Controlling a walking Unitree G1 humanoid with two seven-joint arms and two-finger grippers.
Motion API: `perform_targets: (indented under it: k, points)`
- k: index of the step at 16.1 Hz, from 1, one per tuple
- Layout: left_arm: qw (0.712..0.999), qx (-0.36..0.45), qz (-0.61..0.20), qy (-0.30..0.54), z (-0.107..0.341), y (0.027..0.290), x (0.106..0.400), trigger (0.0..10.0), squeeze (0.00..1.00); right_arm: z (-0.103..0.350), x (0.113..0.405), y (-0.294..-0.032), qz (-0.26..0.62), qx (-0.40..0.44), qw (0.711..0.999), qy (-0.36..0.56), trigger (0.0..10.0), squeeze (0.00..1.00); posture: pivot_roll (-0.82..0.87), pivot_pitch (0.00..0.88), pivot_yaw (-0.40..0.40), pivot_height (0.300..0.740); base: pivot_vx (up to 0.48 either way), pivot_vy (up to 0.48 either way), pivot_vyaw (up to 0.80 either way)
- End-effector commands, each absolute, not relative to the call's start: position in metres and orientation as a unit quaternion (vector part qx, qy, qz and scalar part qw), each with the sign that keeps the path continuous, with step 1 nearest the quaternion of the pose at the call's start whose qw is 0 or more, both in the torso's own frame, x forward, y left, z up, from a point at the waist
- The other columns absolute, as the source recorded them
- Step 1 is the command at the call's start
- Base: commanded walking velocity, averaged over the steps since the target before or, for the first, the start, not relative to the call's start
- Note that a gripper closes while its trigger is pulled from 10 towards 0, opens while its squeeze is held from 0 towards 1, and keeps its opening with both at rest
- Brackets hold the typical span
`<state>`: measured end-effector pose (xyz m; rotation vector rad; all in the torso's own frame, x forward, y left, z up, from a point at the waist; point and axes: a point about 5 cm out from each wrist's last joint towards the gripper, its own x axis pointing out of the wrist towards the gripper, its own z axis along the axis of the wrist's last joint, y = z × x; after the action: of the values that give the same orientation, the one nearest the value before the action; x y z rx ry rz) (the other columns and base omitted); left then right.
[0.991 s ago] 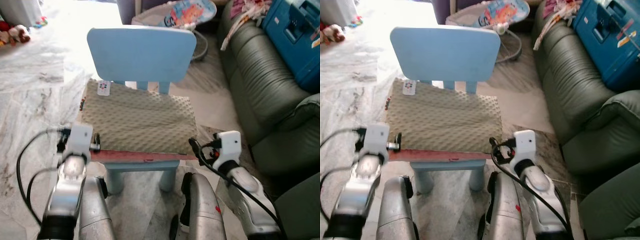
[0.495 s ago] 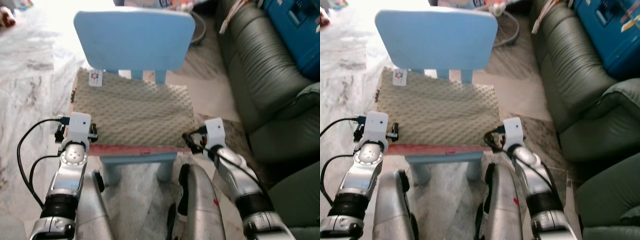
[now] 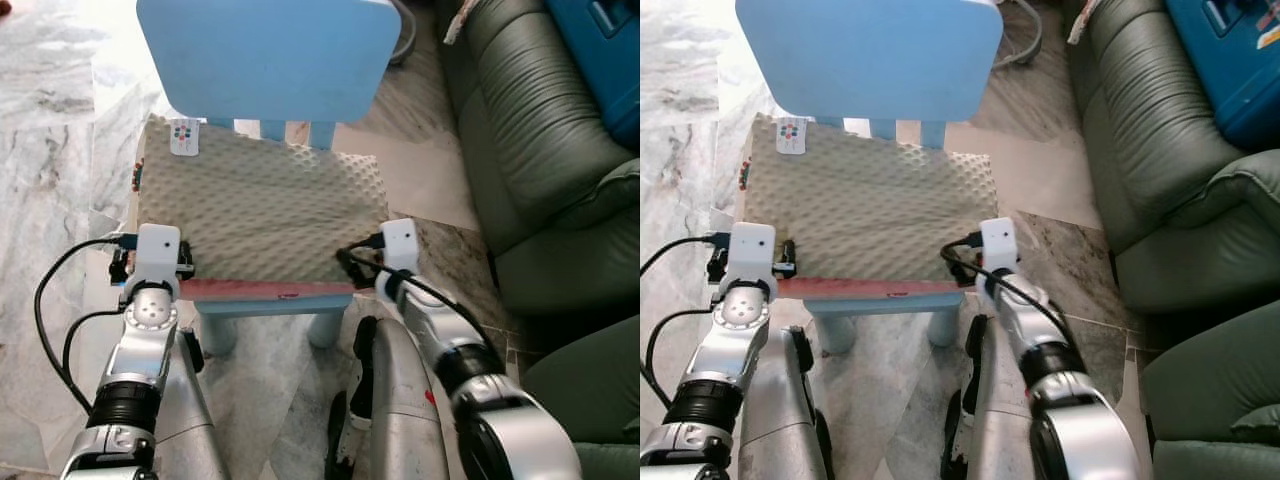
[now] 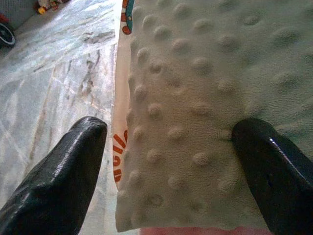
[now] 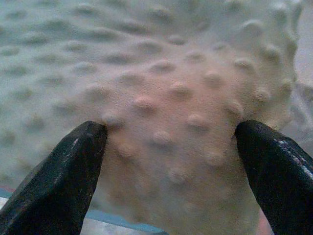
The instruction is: Move the pillow to the sofa
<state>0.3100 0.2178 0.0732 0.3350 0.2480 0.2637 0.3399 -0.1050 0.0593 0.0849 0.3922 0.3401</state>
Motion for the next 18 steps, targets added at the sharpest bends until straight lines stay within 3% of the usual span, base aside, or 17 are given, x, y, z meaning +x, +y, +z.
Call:
perform_targets:
  k: [1,2,3,9,18]
  points:
    - [0.970,0.154,0.126,0.140,0.061,0.214,0.306,10.0,0.00,0.050,0.337,-0.105,0.158,0.068,0.963,0.210,10.0,0.00,0.00,0.281,-0.168,0.509,0.000,0.000,0.00]
    - [0.970,0.150,0.129,0.142,0.059,0.213,0.305,10.0,0.00,0.050,0.337,-0.103,0.155,0.073,0.963,0.209,2.0,0.00,0.00,0.284,-0.170,0.509,0.000,0.000,0.00]
    - [0.971,0.149,0.129,0.137,0.056,0.212,0.305,0.0,0.00,0.049,0.337,-0.099,0.155,0.080,0.962,0.211,0.0,0.00,0.01,0.287,-0.172,0.509,0.000,0.000,0.00]
    - [0.974,0.124,0.144,0.123,0.050,0.206,0.303,0.0,0.00,0.046,0.336,-0.084,0.158,0.076,0.961,0.212,0.0,0.00,0.01,0.281,-0.181,0.509,0.000,0.000,0.00]
    - [0.973,0.109,0.151,0.134,0.044,0.205,0.307,0.0,0.00,0.040,0.333,-0.086,0.150,0.069,0.960,0.228,0.0,0.00,0.01,0.257,-0.184,0.509,0.000,0.000,0.00]
